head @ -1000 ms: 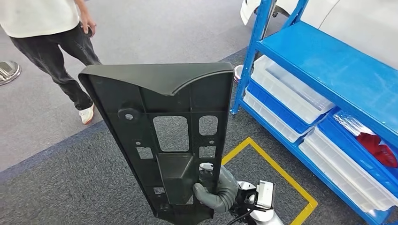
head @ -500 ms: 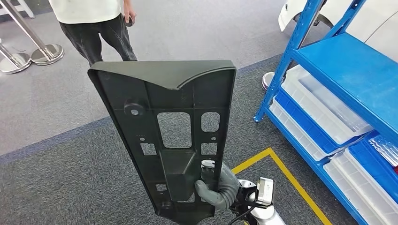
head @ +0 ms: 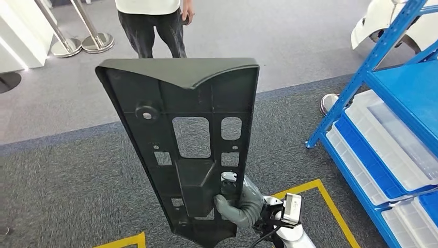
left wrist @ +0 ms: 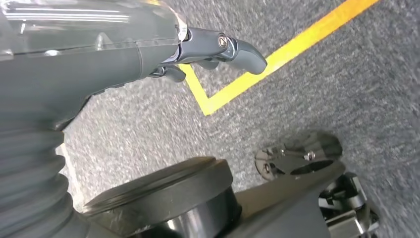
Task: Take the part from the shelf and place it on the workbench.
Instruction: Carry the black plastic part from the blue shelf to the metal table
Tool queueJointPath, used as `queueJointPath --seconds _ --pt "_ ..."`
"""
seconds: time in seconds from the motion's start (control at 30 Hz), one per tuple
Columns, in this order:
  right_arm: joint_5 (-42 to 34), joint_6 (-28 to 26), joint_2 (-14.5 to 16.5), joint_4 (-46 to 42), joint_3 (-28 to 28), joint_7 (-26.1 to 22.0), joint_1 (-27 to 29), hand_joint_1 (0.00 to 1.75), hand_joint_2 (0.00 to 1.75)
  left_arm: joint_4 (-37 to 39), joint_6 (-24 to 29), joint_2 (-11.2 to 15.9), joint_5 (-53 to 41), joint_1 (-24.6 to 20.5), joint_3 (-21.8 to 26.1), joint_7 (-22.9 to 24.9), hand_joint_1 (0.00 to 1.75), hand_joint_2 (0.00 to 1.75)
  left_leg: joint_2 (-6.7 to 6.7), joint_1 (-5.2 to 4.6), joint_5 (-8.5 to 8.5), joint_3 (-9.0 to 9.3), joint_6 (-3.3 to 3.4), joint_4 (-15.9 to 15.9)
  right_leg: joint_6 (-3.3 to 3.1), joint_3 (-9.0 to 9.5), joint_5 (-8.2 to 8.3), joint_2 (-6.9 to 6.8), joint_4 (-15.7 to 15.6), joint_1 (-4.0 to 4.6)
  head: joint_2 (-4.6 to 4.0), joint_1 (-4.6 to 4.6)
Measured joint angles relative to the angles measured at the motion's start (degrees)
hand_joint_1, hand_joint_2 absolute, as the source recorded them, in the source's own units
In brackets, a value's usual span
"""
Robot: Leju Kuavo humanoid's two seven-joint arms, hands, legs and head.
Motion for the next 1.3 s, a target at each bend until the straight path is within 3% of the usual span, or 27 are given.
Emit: queueJointPath --seconds 0.07,0.13,0.2,0.23,0.27,0.3,0.37,0.43,0.5,0.53,0.6,0.67,0.73,0.77,0.8,0.83,0.87,0.93,0.97,1.03,1.1,1.17,1.23,1.27,1.3 --pt "0.0 0.1 0.0 -0.1 0.0 0.0 -0.1 1.75 1.75 0.0 0.1 -0.1 -0.2 -0.1 -0.1 -0.5 0.0 1.75 -1.28 0.23 0.4 0.07 0.65 -0.4 0.63 -0.51 -1.28 1.89 1.6 -0.26 0.0 0.0" --pt "0.0 0.1 -0.1 -0.1 0.0 -0.1 -0.1 1.75 1.75 0.0 0.1 -0.2 -0.3 -0.4 -0.3 -0.9 0.0 1.75 -2.55 0.36 0.68 0.07 1.12 -0.5 1.01 -3.48 -4.58 5.18 7.9 -0.53 0.0 0.01" --pt "0.0 0.1 -0.3 -0.1 0.0 -0.1 0.2 1.75 1.75 0.0 0.1 -0.4 -0.3 -0.7 -0.6 -1.0 0.0 1.75 -3.98 0.35 0.78 -0.11 1.31 -0.4 1.15 -7.35 -7.26 6.35 15.3 -0.61 0.0 0.01" --pt "0.0 0.1 -0.3 -0.1 0.0 -0.1 0.2 1.75 1.75 0.0 0.1 -0.4 -0.4 -0.7 -0.6 -1.1 0.0 1.75 -4.73 0.34 0.8 -0.15 1.32 -0.3 1.17 -8.25 -7.1 6.45 16.7 -0.63 0.0 0.01" --pt "0.0 0.0 -0.4 -0.1 0.0 -0.1 0.3 1.75 1.75 0.0 0.1 -0.5 -0.4 -0.7 -0.7 -1.0 0.0 1.75 -5.51 0.35 0.79 -0.15 1.29 -0.2 1.12 -7.97 -5.74 6.53 15.7 -0.67 0.0 0.01" --pt "0.0 -0.1 -0.4 -0.1 0.0 -0.1 0.3 1.75 1.75 0.0 0.0 -0.5 -0.4 -0.6 -0.7 -0.9 0.0 1.75 -6.3 0.36 0.74 -0.11 1.22 -0.1 1.03 -6.71 -3.61 6.84 12.7 -0.76 0.0 0.01" --pt "0.0 -0.4 -0.5 -0.1 0.0 -0.2 0.3 1.75 1.75 0.0 -0.1 -0.5 -0.3 -0.6 -0.7 -0.2 0.0 1.75 -7.76 0.33 0.56 -0.2 0.88 0.4 0.85 -3.24 0.1 8.91 4.8 -1.03 0.0 0.01" --pt "-0.1 -0.5 -0.6 -0.1 0.0 -0.2 0.3 1.75 1.75 0.0 -0.2 -0.6 -0.3 -0.3 -0.7 0.4 0.0 1.75 -8.84 0.41 0.5 -0.64 0.27 0.6 0.68 -1.65 0.92 10.57 1.0 -1.06 0.0 0.02" --pt "-0.1 -0.4 -0.6 -0.1 0.0 -0.3 0.2 1.75 1.75 0.0 -0.2 -0.6 -0.3 0.0 -0.7 0.6 0.0 1.75 -9.87 0.62 0.66 -1.04 -0.45 0.5 0.28 -1.54 0.84 9.99 0.7 -0.92 0.0 0.01" --pt "-0.2 -0.4 -0.7 -0.1 0.0 -0.4 0.2 1.75 1.75 0.0 -0.3 -0.5 -0.2 0.0 -0.7 0.8 0.0 1.75 -9.77 0.67 0.52 -1.11 -0.75 0.6 -0.07 -1.36 0.94 9.35 0.4 -0.93 0.0 0.0" --pt "-0.3 -0.4 -0.7 -0.1 0.0 -0.4 0.1 1.75 1.75 0.0 -0.4 -0.5 -0.1 0.0 -0.7 1.6 0.0 1.75 -7.69 0.5 -1.11 -2.08 -1.23 3.0 -0.79 -0.9 1.12 7.92 -0.2 -1.0 0.0 0.0" --pt "-0.3 -0.4 -0.7 -0.1 0.0 -0.5 0.0 1.75 1.75 0.0 -0.6 -0.3 0.1 -0.4 -0.7 2.4 0.0 1.75 -4.9 0.45 -4.71 -4.93 -1.6 9.6 -1.27 -0.66 1.07 6.34 -0.5 -0.83 0.0 0.0" --pt "-0.4 -0.4 -0.7 0.0 0.0 -0.5 0.1 1.75 1.75 0.0 -0.8 -0.2 0.2 -0.8 -0.7 2.9 0.0 1.75 -4.0 0.52 -7.01 -7.4 -1.86 15.5 -1.41 -0.62 0.92 4.64 -0.5 -0.64 0.0 0.0" --pt "-0.4 -0.3 -0.7 0.1 0.0 -0.5 0.1 1.75 1.75 0.0 -0.9 -0.2 0.2 -0.9 -0.7 3.0 0.0 1.75 -3.8 0.56 -6.57 -7.26 -1.91 15.7 -1.4 -0.58 0.85 3.87 -0.5 -0.59 0.0 0.0" --pt "-0.4 -0.3 -0.7 0.2 0.0 -0.5 0.1 1.75 1.75 0.0 -0.9 -0.1 0.2 -0.8 -0.7 3.0 0.0 1.75 -3.5 0.6 -5.16 -6.0 -1.89 13.7 -1.35 -0.48 0.76 3.21 -0.5 -0.57 0.0 0.0" --pt "-0.5 -0.3 -0.7 0.2 0.0 -0.6 0.1 1.75 1.75 0.0 -0.9 -0.1 0.2 -0.6 -0.7 3.0 0.0 1.75 -2.79 0.64 -3.11 -3.82 -1.8 9.7 -1.23 -0.31 0.64 2.63 -0.5 -0.55 0.0 0.0" --pt "-0.5 -0.3 -0.7 0.3 0.0 -0.7 0.0 1.75 1.75 0.0 -0.9 -0.1 0.1 -0.4 -0.7 3.0 0.0 1.75 -1.44 0.53 -1.71 -1.72 -1.64 5.8 -1.1 -0.17 0.54 2.15 -0.5 -0.48 0.0 0.0" --pt "-0.6 -0.2 -0.8 0.4 0.0 -1.0 0.0 1.75 1.75 0.0 -0.8 0.1 0.0 0.0 -0.6 2.9 0.0 1.75 0.89 0.09 -0.45 0.7 -1.0 0.4 -0.7 -0.14 0.41 1.24 -0.4 -0.18 0.0 0.0" --pt "-0.6 -0.2 -0.8 0.4 0.0 -1.1 0.0 1.75 1.75 0.0 -0.8 0.1 0.0 0.1 -0.6 2.8 0.0 1.75 1.24 -0.15 -0.69 0.72 -0.62 -0.1 -0.49 -0.21 0.41 0.67 -0.3 -0.05 0.0 0.0" --pt "-0.6 -0.3 -0.9 0.6 0.0 -1.4 -0.1 1.75 1.75 0.0 -0.7 0.2 -0.3 0.3 -0.6 2.1 0.0 1.75 -0.05 -0.1 -0.35 0.5 0.16 -0.5 0.09 -0.19 0.23 -0.21 -0.2 -0.03 0.0 0.0" --pt "-0.5 -0.6 -1.0 0.6 0.0 -1.7 -0.1 1.75 1.75 0.0 -0.7 0.1 -0.7 0.3 -0.7 1.5 0.0 1.75 -1.42 0.2 0.05 0.63 0.81 -0.8 0.71 -0.98 -1.37 2.21 2.1 -0.35 0.0 0.01" --pt "-0.4 -0.7 -1.2 0.6 0.0 -1.8 0.0 1.75 1.75 0.0 -0.7 0.1 -1.0 0.1 -0.9 1.2 0.0 1.75 -2.77 0.37 0.28 0.68 1.2 -0.9 1.12 -4.21 -4.79 5.55 8.9 -0.62 0.0 0.02" --pt "-0.3 -0.7 -1.4 0.7 0.0 -1.8 0.3 1.75 1.75 0.0 -0.7 0.0 -1.1 0.0 -1.0 1.1 0.0 1.75 -4.25 0.37 0.32 0.63 1.28 -0.9 1.27 -7.94 -7.02 6.35 15.8 -0.66 0.0 0.02" --pt "-0.3 -0.7 -1.5 0.7 0.0 -1.7 0.4 1.75 1.75 0.0 -0.7 0.0 -1.1 0.0 -1.0 1.1 0.0 1.75 -5.06 0.38 0.32 0.66 1.27 -0.8 1.28 -8.59 -6.5 6.41 16.7 -0.69 0.0 0.02" --pt "-0.2 -0.7 -1.6 0.7 0.0 -1.7 0.5 1.75 1.75 0.0 -0.8 0.0 -1.1 0.0 -1.0 1.1 0.0 1.75 -5.86 0.39 0.29 0.74 1.23 -0.7 1.24 -8.15 -4.95 6.53 15.3 -0.75 0.0 0.02"
